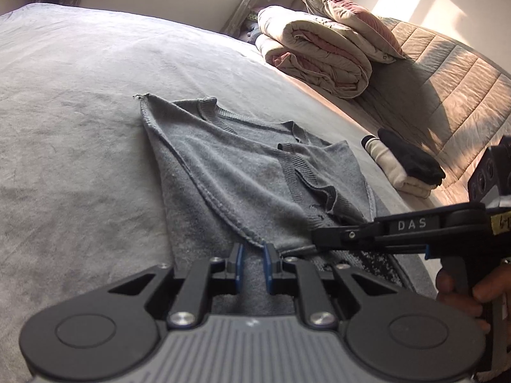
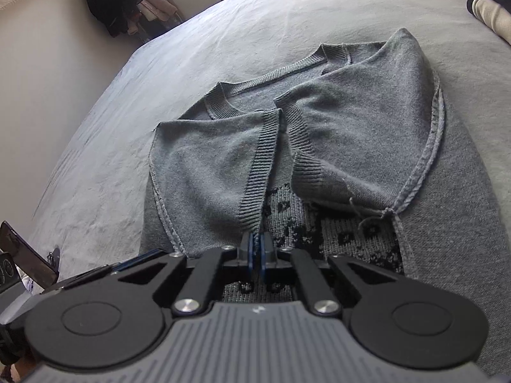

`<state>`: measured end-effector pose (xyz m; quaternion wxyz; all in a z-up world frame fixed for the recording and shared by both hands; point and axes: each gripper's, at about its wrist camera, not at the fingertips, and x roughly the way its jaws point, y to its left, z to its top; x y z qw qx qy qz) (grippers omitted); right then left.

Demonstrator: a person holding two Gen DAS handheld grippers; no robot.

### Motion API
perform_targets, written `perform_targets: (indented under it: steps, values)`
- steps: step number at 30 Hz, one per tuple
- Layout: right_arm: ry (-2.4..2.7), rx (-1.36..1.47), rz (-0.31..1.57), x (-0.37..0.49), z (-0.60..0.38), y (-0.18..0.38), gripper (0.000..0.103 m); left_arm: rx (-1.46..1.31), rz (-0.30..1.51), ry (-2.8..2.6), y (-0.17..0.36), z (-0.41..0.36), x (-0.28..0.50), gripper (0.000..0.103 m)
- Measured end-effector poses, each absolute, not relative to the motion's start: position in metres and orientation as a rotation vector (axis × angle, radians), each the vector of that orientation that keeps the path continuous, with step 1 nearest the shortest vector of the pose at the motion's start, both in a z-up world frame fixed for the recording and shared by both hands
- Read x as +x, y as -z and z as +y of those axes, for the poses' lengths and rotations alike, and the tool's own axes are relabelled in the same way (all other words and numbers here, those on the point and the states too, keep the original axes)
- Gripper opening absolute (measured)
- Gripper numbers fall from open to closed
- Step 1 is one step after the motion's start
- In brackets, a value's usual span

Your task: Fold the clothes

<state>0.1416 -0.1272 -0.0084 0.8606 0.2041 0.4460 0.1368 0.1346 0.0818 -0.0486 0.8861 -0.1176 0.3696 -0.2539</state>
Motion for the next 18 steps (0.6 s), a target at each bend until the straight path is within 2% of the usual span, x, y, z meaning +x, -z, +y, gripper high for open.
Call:
perform_targets:
  steps: [1,5,7,12,18]
  values:
    - [-0.305,0.421,0.934,0.142,-0.126,0.006,0.016,-0.234,0.762,0.527,0.048,0.081,0.134,0.013]
    - [-0.314,0.447,0.904,0.153,-0.134,-0.004,0.018,-0.235,0.725,0.496,0.041,0.09,0.137,0.013]
    - [-0.316,0.462,0.889,0.159,-0.139,-0.009,0.026,-0.235,0.725,0.448,0.04,0.098,0.146,0.013]
    - [-0.276,0.42,0.899,0.191,-0.139,-0.005,0.027,-0.25,0.749,0.334,0.048,0.119,0.182,0.016]
    - [-0.272,0.45,0.888,0.218,-0.143,0.009,0.027,-0.442,0.743,0.285,0.058,0.144,0.236,0.016]
